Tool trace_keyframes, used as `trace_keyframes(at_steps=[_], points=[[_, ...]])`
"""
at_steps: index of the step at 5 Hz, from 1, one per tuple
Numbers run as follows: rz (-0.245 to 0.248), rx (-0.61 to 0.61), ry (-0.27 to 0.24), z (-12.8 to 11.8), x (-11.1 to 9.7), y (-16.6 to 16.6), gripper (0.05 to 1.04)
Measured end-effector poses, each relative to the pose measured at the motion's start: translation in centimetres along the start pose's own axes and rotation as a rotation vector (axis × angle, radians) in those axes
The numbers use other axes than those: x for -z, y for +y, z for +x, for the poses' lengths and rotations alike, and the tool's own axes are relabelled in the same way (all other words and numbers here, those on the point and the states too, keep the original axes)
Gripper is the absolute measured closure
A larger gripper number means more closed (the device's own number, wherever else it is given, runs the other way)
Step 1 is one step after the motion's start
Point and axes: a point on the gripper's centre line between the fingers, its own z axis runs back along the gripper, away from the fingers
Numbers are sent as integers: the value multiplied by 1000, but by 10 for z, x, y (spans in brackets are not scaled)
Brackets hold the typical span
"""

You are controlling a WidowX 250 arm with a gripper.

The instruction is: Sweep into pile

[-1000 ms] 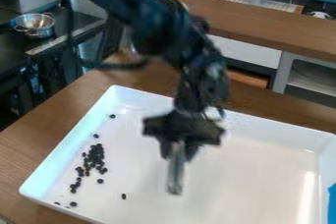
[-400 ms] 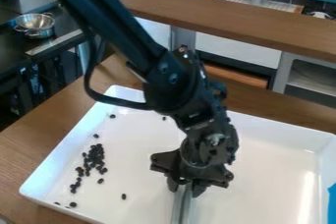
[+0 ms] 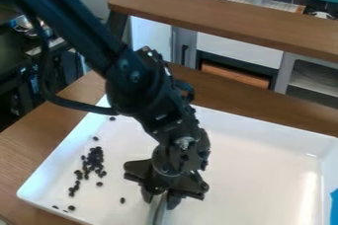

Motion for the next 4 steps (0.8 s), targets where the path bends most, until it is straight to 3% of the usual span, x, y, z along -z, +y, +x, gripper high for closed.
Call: trace_keyframes(at_steps=[1, 4], points=[[0, 11, -14, -1, -2, 9, 698], [80, 80, -200, 14, 21, 56, 698]])
